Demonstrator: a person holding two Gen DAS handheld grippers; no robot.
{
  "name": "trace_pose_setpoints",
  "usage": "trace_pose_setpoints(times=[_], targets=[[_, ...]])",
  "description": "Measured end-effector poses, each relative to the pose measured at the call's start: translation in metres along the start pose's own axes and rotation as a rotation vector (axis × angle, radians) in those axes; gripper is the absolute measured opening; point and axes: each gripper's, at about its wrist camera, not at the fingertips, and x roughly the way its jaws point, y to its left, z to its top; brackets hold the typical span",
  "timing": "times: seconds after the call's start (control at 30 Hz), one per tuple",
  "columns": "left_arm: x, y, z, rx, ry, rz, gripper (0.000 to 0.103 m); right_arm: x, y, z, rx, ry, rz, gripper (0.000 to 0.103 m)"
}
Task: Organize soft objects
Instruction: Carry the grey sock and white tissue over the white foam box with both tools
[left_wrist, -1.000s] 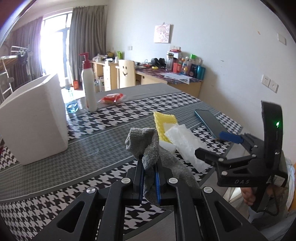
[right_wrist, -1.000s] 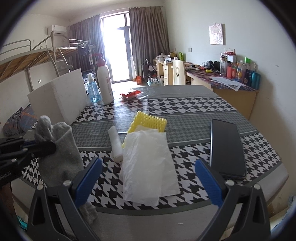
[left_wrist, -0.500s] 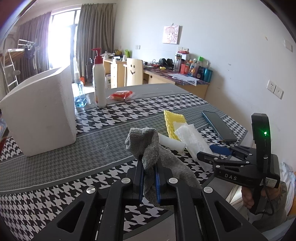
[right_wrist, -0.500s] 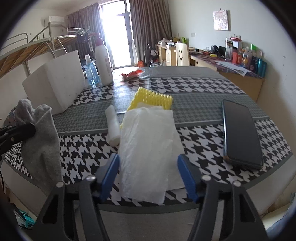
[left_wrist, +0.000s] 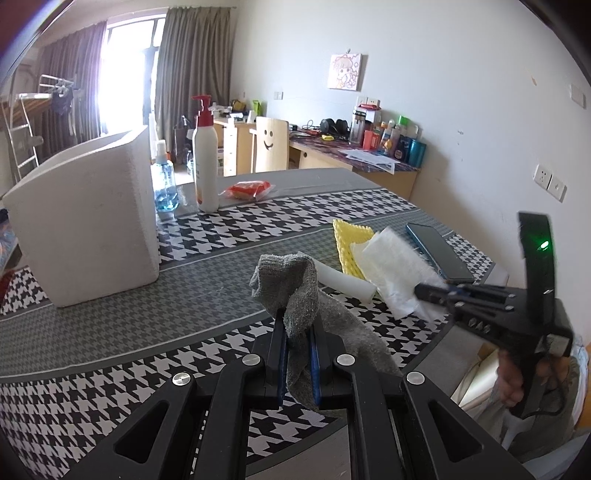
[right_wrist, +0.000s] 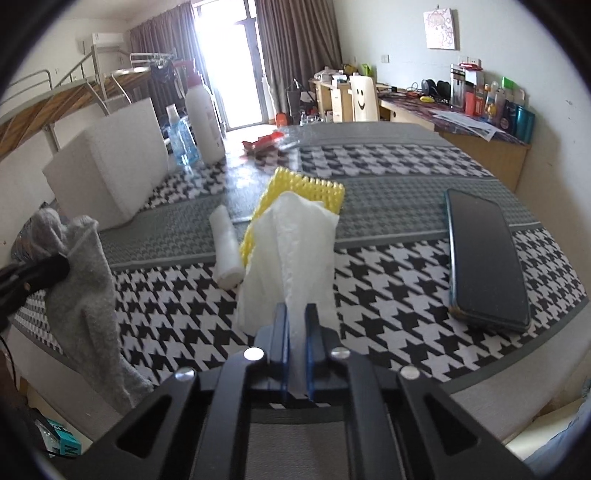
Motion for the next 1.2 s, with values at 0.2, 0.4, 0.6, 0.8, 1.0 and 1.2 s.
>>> trace_pose_setpoints(times=[0.2,0.4,0.6,0.8,1.0,1.2], targets=[[-0.012,0.002,0.0,0.001,-0.026,0.004,0.01,-0.033,0.008,0.012,-0.007,-0.088,0.005,0.01],[-0.02,0.004,0.001,-0.004,-0.044,0.019,0.01,-0.055,0.022,0.019,-0.039,-0.147,0.012,0.01],[-0.032,0.005,0.005,0.007,-0.075,0.041,0.01,-0.066,0.024,0.025,-0.04,-0.181,0.022,0.01],[-0.04,0.005,0.008,0.018,-0.098,0.06,0.01,-0.072,0.031,0.03,-0.056,-0.207,0.026,0.01],[-0.047,0.008,0.012,0.024,-0.119,0.082,0.01,-0.075,0.041,0.032,-0.083,-0.226,0.04,0.01],[-0.055,0.008,0.015,0.038,-0.141,0.094,0.01,-0.077,0.051,0.037,-0.108,-0.244,0.062,0.01]])
